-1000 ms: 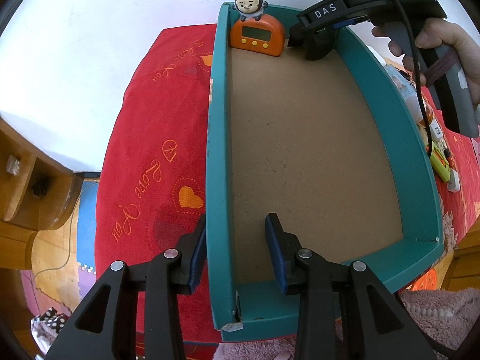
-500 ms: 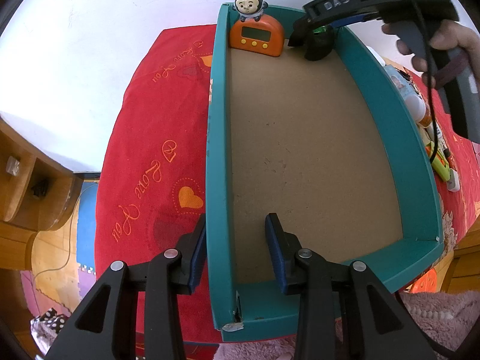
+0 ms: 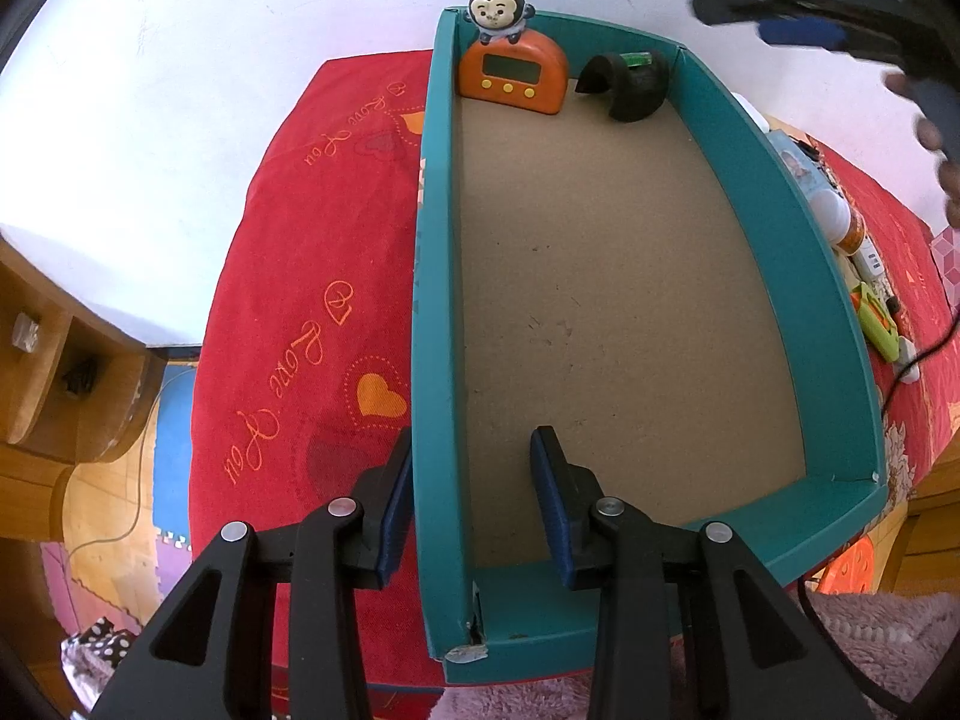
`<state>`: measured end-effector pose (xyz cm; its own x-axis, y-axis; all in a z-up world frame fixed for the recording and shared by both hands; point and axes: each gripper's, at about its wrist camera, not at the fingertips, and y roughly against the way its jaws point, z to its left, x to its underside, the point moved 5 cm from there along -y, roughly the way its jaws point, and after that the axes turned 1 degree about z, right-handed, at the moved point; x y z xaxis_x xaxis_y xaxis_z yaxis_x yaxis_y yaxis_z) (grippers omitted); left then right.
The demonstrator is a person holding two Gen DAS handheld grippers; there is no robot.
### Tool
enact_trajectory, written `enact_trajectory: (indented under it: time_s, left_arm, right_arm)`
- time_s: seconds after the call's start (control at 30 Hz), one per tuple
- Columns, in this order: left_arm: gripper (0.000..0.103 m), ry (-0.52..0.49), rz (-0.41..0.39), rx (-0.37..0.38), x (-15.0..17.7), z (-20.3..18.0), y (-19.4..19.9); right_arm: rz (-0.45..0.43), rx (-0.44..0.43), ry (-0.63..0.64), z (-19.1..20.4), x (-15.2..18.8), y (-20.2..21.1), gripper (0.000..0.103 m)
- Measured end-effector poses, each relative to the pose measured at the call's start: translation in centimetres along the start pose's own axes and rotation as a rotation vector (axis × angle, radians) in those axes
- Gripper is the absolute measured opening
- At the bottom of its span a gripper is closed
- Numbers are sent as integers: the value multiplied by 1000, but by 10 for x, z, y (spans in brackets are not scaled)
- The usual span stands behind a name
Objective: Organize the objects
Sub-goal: 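Move the right gripper back over the green box cutter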
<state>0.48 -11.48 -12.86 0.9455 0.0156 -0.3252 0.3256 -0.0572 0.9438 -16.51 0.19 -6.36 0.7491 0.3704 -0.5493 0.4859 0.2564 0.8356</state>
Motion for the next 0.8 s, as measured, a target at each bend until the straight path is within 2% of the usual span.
enact_trajectory:
  time_s: [0.07,0.2,0.53,0.8]
  left_arm:
    - [37,-2,0,1,0,0,0]
    - [37,-6,1,2,0,0,1]
    - [37,-14,5,6,0,0,1]
    - [37,-17,6,7,-1,-1,0]
  right_arm:
    - [10,-10,-20,-11,11,14,78]
    - [32,9,-51,-16,29,15,78]
    - [108,58,-186,-50,105,33,79]
    - [189,61,-280,-82,156,37,79]
